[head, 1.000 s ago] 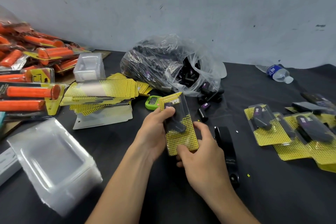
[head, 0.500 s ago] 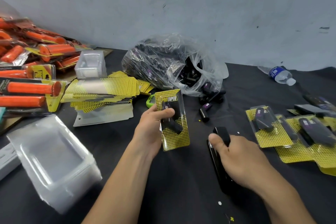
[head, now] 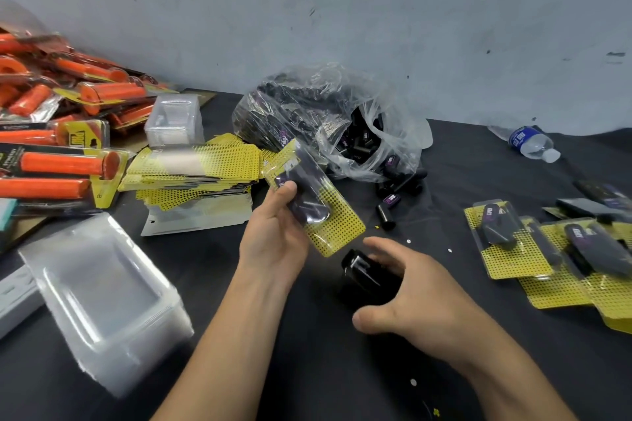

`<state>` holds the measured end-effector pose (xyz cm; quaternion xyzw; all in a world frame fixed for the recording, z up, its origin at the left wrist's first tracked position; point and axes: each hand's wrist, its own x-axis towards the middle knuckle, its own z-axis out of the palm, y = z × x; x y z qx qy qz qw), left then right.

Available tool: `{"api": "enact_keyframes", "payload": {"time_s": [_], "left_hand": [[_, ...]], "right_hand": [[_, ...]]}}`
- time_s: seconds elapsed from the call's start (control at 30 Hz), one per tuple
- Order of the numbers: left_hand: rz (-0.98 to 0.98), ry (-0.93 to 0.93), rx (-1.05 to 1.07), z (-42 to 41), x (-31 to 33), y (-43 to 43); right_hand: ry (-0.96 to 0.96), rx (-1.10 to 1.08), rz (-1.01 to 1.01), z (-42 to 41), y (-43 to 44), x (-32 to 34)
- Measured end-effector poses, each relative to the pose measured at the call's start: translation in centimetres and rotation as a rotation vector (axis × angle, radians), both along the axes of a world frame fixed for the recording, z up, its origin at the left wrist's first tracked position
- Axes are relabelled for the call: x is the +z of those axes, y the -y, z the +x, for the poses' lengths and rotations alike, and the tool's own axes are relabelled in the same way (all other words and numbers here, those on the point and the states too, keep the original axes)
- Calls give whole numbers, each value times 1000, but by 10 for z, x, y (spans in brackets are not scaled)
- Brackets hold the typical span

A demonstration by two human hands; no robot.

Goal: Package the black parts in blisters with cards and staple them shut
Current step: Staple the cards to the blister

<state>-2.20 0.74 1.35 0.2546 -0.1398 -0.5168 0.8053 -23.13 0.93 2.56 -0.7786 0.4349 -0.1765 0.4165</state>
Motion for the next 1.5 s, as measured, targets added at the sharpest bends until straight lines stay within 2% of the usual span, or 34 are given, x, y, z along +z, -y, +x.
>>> {"api": "enact_keyframes", "payload": {"time_s": [0.1,0.23,0.4,0.53,0.6,1.1,1.5], "left_hand": [[-71,-110,-87,2,3,-4],[-106,-130,-123,3,6,-6],[-159,-81,-125,5,7,-9],[-131,147,-151,-4,9,-10],[-136,188,-189,-9,8,-11],[-93,171,-187,-13,11,-11],[-170,179,-213,-15,4,-8]], "right_hand": [[136,-62,-55,7,-2,-4],[179,-65,-114,16,-8,-10],[207,-28,-116,16,-7,-9],[289,-34,-117,19,-7,-10],[319,-42,-103,20,-7,-11],[334,-84,-56,16,-7,-8],[497,-166,56,20,-6,-12]]}}
